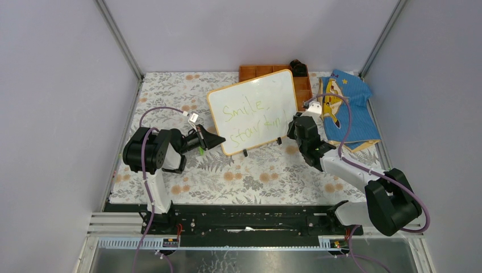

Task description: Write a sentence on the whiteboard

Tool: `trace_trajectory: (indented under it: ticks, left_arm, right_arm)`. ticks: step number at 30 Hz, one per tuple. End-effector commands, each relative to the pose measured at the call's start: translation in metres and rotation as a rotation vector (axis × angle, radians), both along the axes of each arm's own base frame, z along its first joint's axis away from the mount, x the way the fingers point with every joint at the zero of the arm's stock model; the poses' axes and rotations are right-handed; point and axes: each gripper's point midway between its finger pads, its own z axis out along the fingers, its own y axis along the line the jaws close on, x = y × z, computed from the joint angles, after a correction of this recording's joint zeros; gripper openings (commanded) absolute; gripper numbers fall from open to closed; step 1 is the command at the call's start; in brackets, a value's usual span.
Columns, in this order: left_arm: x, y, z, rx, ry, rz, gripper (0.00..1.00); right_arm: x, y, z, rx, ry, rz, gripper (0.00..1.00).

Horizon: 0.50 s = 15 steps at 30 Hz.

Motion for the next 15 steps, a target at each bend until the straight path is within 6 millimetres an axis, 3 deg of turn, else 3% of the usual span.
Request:
trace_trajectory:
  ticks: [1,15]
  left_arm:
    - [0.002,0.004,-0.023,0.027,0.106,0.04,0.0]
    - [0.002,0.004,-0.022,0.029,0.104,0.038,0.0]
  right_arm:
    - [0.003,-0.002,0.013,0.032,-0.037,-0.016,0.0]
    - [0.016,0.006,0.032,0.037,-0.07,-0.004,0.0]
